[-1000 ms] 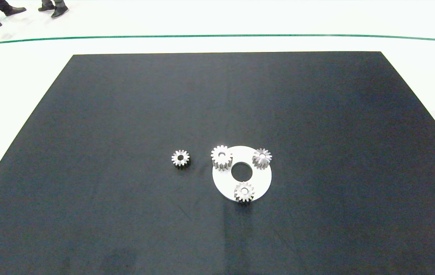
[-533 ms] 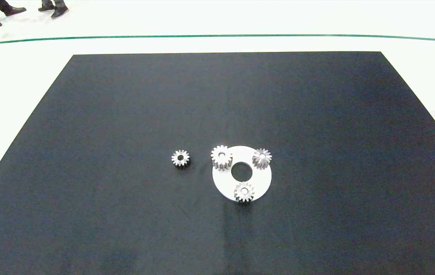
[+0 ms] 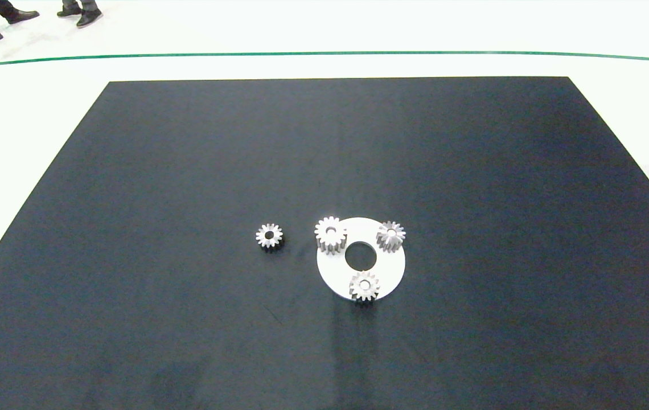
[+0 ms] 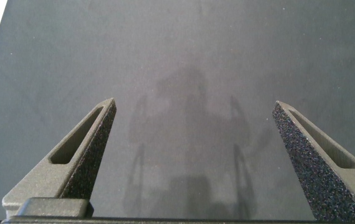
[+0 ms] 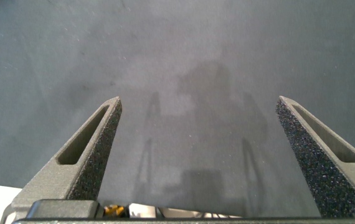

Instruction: Remove an incorrectly installed larger gear and replace it with the correct smaller gear

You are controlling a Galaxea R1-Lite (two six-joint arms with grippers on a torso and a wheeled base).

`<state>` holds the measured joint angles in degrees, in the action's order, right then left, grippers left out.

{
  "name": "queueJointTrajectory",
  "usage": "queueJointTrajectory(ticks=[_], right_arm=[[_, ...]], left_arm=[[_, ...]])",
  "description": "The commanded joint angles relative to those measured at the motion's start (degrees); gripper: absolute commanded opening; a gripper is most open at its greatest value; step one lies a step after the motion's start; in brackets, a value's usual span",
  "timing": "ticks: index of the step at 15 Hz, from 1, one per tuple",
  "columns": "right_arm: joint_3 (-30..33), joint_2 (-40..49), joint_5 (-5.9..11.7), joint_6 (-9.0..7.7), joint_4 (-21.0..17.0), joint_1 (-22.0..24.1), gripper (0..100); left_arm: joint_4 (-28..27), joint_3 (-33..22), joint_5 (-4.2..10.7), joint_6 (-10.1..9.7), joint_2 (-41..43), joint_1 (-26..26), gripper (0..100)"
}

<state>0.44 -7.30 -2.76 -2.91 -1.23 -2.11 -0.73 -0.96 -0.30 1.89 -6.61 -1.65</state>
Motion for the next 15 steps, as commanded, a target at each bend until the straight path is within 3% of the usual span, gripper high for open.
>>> queueJointTrajectory(ticks=[1, 3, 5, 7, 8, 9, 11, 13, 15], right_arm=[[3.69, -4.04, 0.73, -2.01, -2.20, 0.61, 100], [13.54, -8.25, 0.73, -2.27, -8.79, 0.61, 100], [23.29, -14.67, 0.56, -3.24, -13.80, 0.35, 100], [29.44, -20.91, 0.56, -3.33, -14.68, 0.26, 100], [32.61, -24.87, 0.65, -3.68, -14.59, 0.26, 100], [34.37, -27.06, 0.65, -5.08, -14.68, 0.26, 100], [35.77, -29.44, 0.65, -7.81, -14.68, 0.35, 100], [36.39, -31.72, 0.65, -8.25, -14.59, 0.18, 100], [39.55, -38.23, 0.47, -9.83, -14.41, -1.49, 100]], left_arm=[[-10.34, -14.95, -0.13, 0.04, -5.96, -0.11, 100], [-23.97, -32.79, -0.31, 0.04, -16.07, 0.15, 100], [-28.71, -46.32, -0.31, 0.84, -28.90, 0.06, 100], [-33.72, -57.84, -0.13, 1.01, -39.18, 0.06, 100], [-40.84, -67.15, -0.13, 1.10, -45.07, 0.15, 100], [-45.94, -73.04, -0.13, 1.10, -48.50, 0.15, 100], [-48.93, -76.56, -0.13, 0.92, -51.22, 0.15, 100], [-48.84, -76.82, -0.13, 0.92, -53.60, 0.06, 100], [-48.84, -76.91, 0.13, 0.92, -53.60, 0.06, 100]])
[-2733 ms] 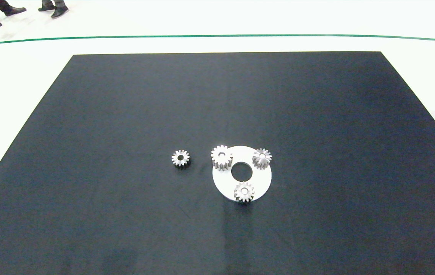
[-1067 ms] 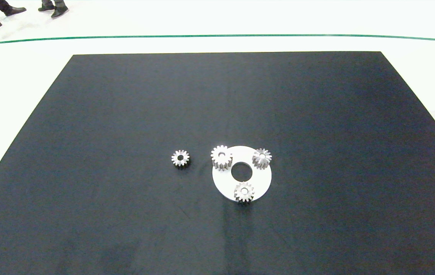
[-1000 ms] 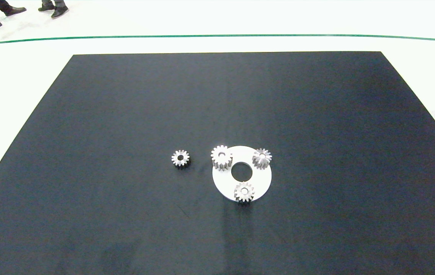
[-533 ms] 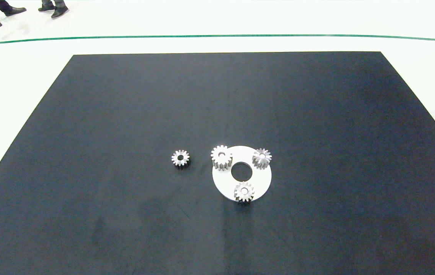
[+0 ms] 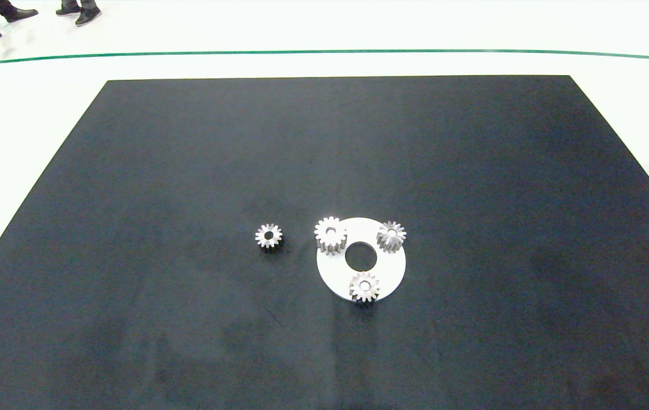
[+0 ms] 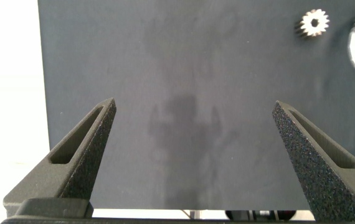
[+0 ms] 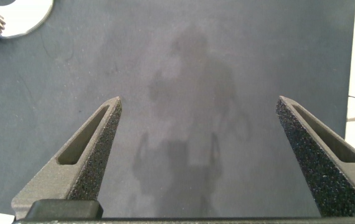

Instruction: Remove an incorrectly installed larger gear and replace it with the correct smaller gear

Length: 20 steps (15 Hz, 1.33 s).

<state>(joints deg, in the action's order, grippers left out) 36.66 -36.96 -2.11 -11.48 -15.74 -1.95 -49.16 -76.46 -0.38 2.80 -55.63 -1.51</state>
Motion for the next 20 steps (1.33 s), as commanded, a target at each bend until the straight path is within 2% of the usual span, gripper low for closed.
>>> queueJointTrajectory(ticks=[1, 3, 4, 5, 7, 9, 10, 13, 14, 17, 20], right_arm=[[5.88, -11.99, -0.18, -1.26, 0.09, -3.67, 100], [11.24, -18.15, 0.26, -1.26, -0.17, -9.74, 100], [13.35, -20.43, 1.32, -1.35, -0.17, -12.20, 100], [16.60, -24.39, 4.92, -1.35, -0.17, -17.12, 100], [21.00, -29.31, 10.81, -1.52, -0.26, -23.98, 100], [24.95, -32.47, 14.15, -1.61, -0.52, -30.04, 100], [27.42, -33.53, 14.77, -1.61, -1.66, -32.33, 100], [40.42, -39.33, 14.77, -1.52, -12.30, -35.75, 100], [44.29, -41.88, 14.77, -1.52, -14.58, -36.28, 100], [53.69, -49.26, 14.41, -1.70, -18.19, -39.36, 100], [57.65, -54.97, 14.24, -1.88, -19.59, -43.14, 100]], left_arm=[[-0.32, -1.59, 0.47, 0.01, -4.40, -0.07, 100], [-0.49, -1.59, 1.78, 0.10, -3.52, -0.07, 100], [-0.41, -1.59, 2.22, 0.10, -3.35, -0.07, 100], [-0.41, -1.59, 3.10, 0.10, -2.82, -0.16, 100], [-0.58, -1.59, 3.19, 0.01, -2.03, 0.02, 100], [-0.58, -1.59, 3.19, 0.10, -1.68, 0.02, 100], [-0.58, -1.59, 3.19, 0.10, -1.24, 0.02, 100], [-0.58, -1.59, 3.19, 0.10, -0.80, 0.02, 100], [-0.58, -1.59, 3.19, 0.10, -0.80, 0.11, 100], [-0.58, -1.59, 3.19, 0.01, -0.10, 0.54, 100], [-0.58, -1.94, 3.19, 0.10, 1.66, 0.37, 100]])
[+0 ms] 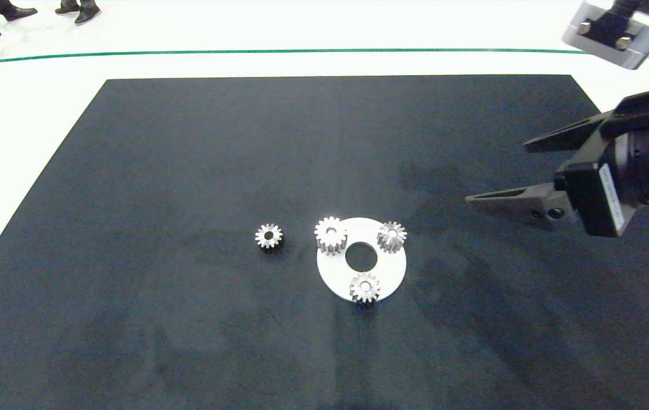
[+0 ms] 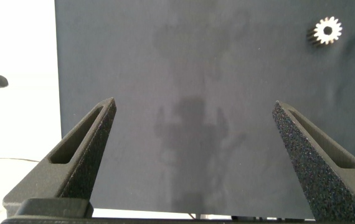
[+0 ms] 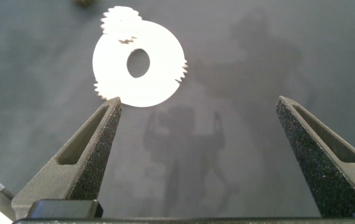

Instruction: Remove an incorrectly installed larger gear and replace it with the correct smaller gear

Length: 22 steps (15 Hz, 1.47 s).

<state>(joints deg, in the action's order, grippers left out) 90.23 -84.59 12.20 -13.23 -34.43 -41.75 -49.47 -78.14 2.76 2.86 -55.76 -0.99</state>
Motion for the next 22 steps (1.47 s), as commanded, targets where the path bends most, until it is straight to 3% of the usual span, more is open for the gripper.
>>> queueJointTrajectory(ticks=[1, 4, 10, 22], right_arm=[[5.74, -9.45, -0.07, -0.13, -0.91, -3.34, 100], [10.14, -15.96, -0.95, -0.13, -0.91, -3.25, 100], [17.08, -25.10, -1.83, 0.13, -0.82, -4.74, 100], [16.64, -27.38, -2.10, 0.66, -0.73, -4.65, 100]], left_arm=[[-0.19, -0.34, 0.23, 0.04, 2.32, -0.16, 100], [-0.19, -0.70, 1.29, 0.21, 3.38, -0.07, 100], [-0.28, -0.70, 1.38, 0.30, 3.46, -0.07, 100], [-0.28, -0.43, 1.38, 1.00, 4.08, -0.07, 100]])
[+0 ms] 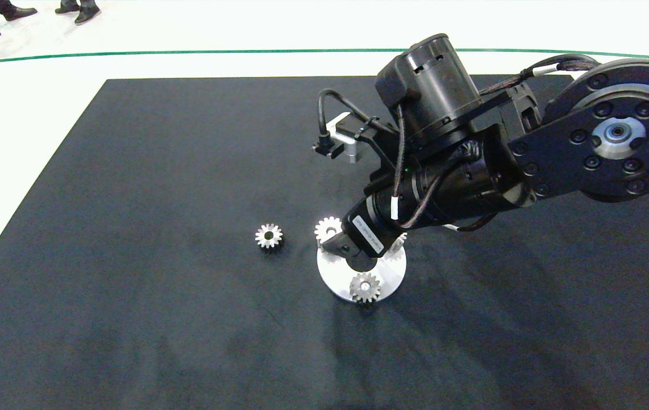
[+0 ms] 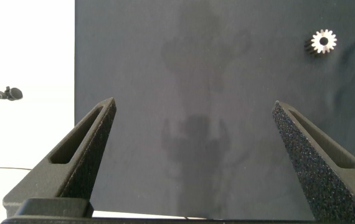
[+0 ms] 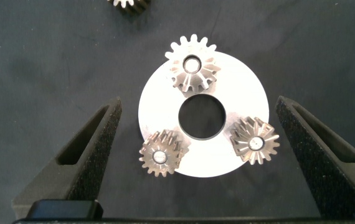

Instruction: Remove an incorrectly installed larger gear and replace it with the correct smaller gear

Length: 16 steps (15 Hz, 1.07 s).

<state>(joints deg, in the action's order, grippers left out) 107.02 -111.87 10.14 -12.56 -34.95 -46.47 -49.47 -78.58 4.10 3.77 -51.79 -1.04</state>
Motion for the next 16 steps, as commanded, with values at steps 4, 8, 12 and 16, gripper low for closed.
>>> queueJointTrajectory(ticks=[4, 8, 12, 16], right_arm=[[-0.06, -1.51, 0.05, -0.01, -0.12, 0.06, 100], [-0.59, -2.47, -0.39, 0.08, -0.12, 0.42, 100], [-0.67, -2.56, -0.74, 0.08, -0.03, 0.86, 100], [-0.76, -3.44, -0.83, 0.08, -0.03, 1.03, 100]], left_arm=[[-0.28, 0.18, 0.03, 0.28, 0.19, -0.02, 100], [-0.28, 0.36, 0.03, 0.63, 0.55, -0.02, 100], [-0.19, 0.36, 0.03, 0.63, 0.55, -0.02, 100], [-0.19, 0.36, 0.03, 0.72, 0.90, -0.02, 100]])
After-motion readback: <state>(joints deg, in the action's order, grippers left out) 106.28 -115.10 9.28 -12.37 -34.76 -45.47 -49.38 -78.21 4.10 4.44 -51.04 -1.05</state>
